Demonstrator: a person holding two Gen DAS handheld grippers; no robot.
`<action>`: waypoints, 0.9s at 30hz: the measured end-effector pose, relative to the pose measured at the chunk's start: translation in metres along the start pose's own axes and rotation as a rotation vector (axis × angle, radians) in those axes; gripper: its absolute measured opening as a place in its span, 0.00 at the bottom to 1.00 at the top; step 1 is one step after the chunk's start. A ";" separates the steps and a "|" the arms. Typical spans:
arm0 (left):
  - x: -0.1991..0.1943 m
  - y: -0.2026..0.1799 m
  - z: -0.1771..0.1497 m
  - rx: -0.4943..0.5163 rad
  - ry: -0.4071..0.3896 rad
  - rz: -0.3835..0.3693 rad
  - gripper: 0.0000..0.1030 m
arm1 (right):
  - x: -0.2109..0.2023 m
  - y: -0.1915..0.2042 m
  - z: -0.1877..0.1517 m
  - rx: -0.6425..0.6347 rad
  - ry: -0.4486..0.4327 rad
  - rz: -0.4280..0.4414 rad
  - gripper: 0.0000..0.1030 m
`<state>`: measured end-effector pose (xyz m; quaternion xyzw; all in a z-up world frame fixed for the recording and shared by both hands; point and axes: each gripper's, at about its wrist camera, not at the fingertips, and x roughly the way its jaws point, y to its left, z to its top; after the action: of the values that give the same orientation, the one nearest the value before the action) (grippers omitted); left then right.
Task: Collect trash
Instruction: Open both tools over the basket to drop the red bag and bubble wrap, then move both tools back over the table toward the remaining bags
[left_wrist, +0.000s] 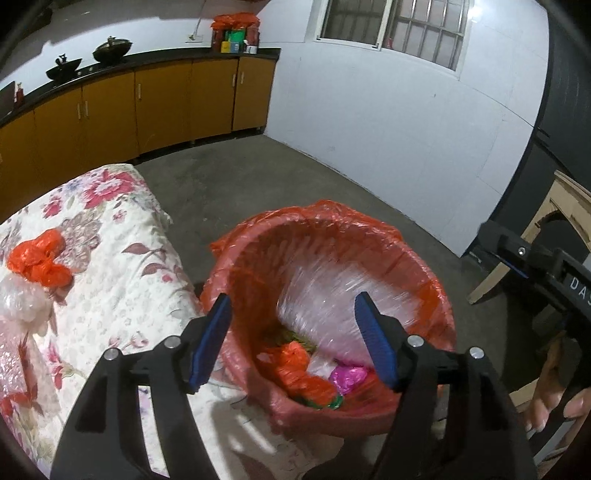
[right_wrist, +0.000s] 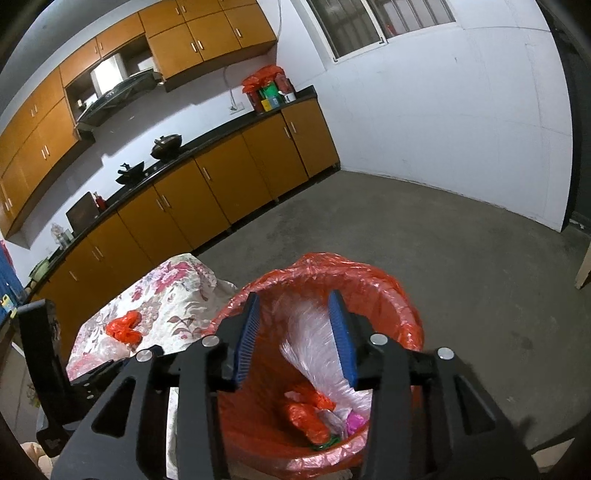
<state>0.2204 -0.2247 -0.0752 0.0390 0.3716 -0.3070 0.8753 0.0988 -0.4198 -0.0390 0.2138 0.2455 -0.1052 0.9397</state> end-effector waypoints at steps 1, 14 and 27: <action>-0.003 0.004 -0.002 -0.007 -0.009 0.012 0.67 | -0.001 0.001 -0.001 -0.011 0.001 -0.008 0.39; -0.062 0.051 -0.027 -0.069 -0.103 0.200 0.77 | 0.000 0.034 -0.012 -0.100 0.042 0.022 0.44; -0.143 0.139 -0.079 -0.201 -0.187 0.445 0.77 | 0.012 0.134 -0.038 -0.283 0.130 0.221 0.45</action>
<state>0.1731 -0.0162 -0.0574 0.0041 0.3002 -0.0709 0.9512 0.1341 -0.2846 -0.0283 0.1114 0.2933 0.0482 0.9483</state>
